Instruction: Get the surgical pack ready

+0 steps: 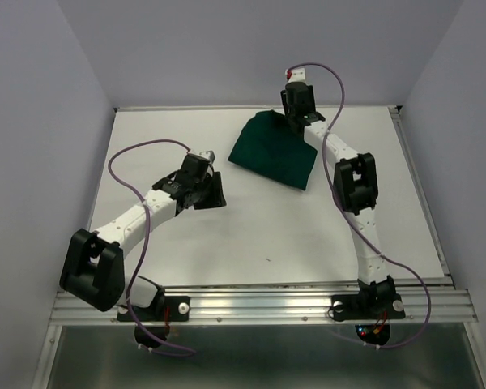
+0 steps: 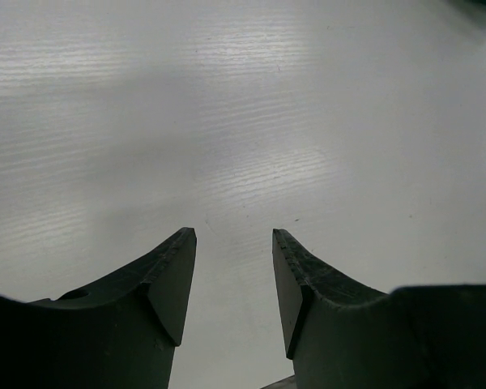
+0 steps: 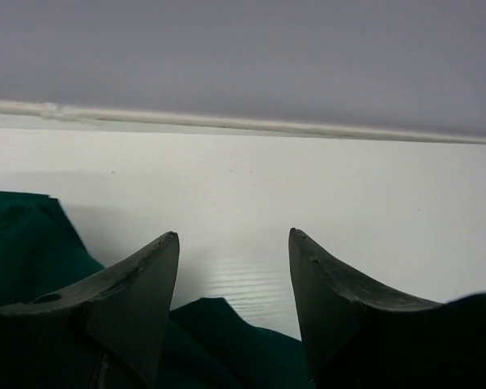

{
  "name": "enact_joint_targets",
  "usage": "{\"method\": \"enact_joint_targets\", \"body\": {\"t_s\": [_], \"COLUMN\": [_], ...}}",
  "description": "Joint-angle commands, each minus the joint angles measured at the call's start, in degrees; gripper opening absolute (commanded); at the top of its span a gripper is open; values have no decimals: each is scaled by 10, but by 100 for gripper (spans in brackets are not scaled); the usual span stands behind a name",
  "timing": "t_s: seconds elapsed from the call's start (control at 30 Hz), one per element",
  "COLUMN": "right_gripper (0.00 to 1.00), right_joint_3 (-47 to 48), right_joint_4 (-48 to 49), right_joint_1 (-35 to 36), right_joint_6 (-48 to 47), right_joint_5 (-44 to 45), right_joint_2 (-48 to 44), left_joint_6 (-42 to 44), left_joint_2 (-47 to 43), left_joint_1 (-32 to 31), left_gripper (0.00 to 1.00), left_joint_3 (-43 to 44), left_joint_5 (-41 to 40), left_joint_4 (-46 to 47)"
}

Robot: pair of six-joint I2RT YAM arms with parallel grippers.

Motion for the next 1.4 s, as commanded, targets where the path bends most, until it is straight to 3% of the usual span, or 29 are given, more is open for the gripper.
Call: {"method": "enact_joint_targets", "body": {"t_s": [0.0, 0.4, 0.57, 0.7, 0.87, 1.03, 1.1, 1.13, 1.37], "right_gripper": [62, 64, 61, 60, 59, 56, 56, 55, 55], "right_joint_3": [22, -208, -240, -193, -55, -2, 14, 68, 134], "right_joint_4": [13, -34, -58, -106, -187, -196, -196, -196, -200], "right_joint_1": [-7, -7, -7, -7, -13, -43, -43, -48, -53], "right_joint_6": [10, 111, 128, 134, 153, 220, 226, 229, 240], "right_joint_5": [32, -52, -107, -118, -123, -161, -176, -186, -202], "right_joint_2": [-48, -251, -289, -255, -162, -102, -88, -43, 29], "left_joint_6": [12, -2, -8, -16, -25, -31, -32, -36, -42], "left_joint_2": [-1, -44, -78, -117, -152, -182, -190, -197, -208], "left_joint_1": [2, 2, 2, 1, 2, 1, 1, 2, 1], "left_gripper": [54, 53, 54, 54, 54, 54, 54, 54, 54], "left_joint_3": [1, -28, -38, -53, -57, -65, -71, -79, -81], "left_joint_5": [12, 20, 11, 6, -2, -12, -11, -9, -15], "left_joint_4": [19, 27, 21, 16, 2, -11, -13, -12, -17]}}
